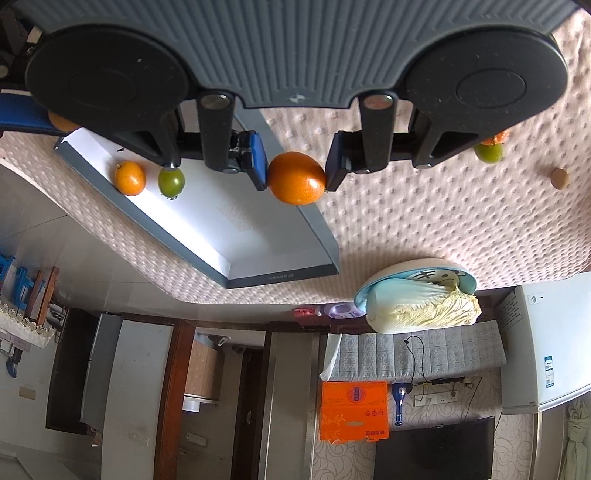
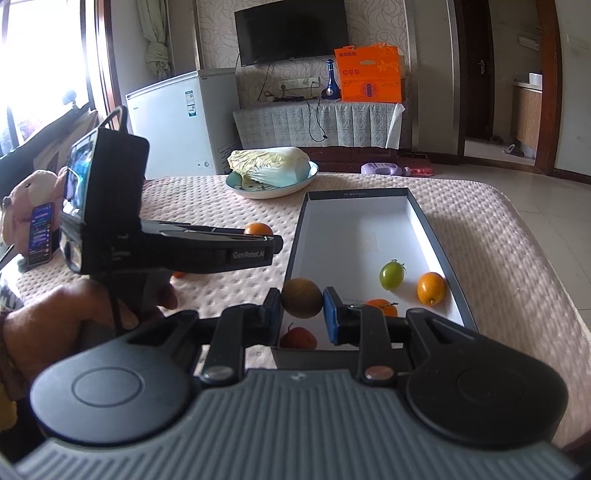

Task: Organize fruits
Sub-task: 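Carry the orange over the grey box and open the left tool while the right tool carries the kiwi, then lower the kiwi into the grey box and open the right tool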

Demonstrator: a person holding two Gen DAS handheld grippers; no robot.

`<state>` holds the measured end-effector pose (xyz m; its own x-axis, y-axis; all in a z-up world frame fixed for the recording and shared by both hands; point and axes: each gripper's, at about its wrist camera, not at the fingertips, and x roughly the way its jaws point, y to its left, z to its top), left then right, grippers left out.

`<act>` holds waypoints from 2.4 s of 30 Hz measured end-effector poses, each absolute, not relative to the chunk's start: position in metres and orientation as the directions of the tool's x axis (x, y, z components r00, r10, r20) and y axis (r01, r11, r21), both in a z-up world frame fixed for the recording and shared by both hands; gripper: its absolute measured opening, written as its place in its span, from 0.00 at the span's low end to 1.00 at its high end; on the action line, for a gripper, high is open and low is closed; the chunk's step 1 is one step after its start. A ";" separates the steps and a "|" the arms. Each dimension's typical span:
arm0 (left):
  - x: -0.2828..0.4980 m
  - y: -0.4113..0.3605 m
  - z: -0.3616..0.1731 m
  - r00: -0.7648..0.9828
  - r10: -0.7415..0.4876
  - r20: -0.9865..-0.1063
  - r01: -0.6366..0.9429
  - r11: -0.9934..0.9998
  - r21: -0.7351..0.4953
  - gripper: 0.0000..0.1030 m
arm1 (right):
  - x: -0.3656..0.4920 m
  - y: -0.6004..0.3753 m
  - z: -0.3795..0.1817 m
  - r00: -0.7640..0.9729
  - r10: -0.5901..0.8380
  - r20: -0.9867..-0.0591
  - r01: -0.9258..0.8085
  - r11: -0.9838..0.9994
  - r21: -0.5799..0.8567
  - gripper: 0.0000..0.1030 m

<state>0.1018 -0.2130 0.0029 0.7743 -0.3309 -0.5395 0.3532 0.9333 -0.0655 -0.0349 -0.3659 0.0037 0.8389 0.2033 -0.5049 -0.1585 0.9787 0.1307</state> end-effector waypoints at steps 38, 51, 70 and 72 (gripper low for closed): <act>0.132 -0.293 -0.012 0.725 -0.413 -0.552 0.415 0.901 -0.129 0.38 | -0.045 -0.401 -0.005 0.831 0.167 -0.531 -0.107 0.984 0.141 0.27; 0.131 -0.292 -0.008 0.728 -0.424 -0.538 0.425 0.896 -0.131 0.39 | -0.041 -0.399 -0.006 0.834 0.152 -0.531 -0.090 0.986 0.141 0.27; 0.111 -0.255 0.010 0.765 -0.416 -0.492 0.416 0.902 -0.115 0.51 | -0.016 -0.387 -0.011 0.836 0.121 -0.535 -0.051 0.988 0.143 0.27; 0.108 -0.249 0.012 0.773 -0.405 -0.488 0.406 0.907 -0.111 0.51 | -0.014 -0.385 -0.011 0.835 0.118 -0.538 -0.048 0.989 0.143 0.27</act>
<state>0.1082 -0.2490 0.0124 0.7728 -0.4053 -0.4884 0.4059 0.9072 -0.1106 -0.0137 -0.3850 -0.0115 0.8349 0.1184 -0.5375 -0.0481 0.9886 0.1430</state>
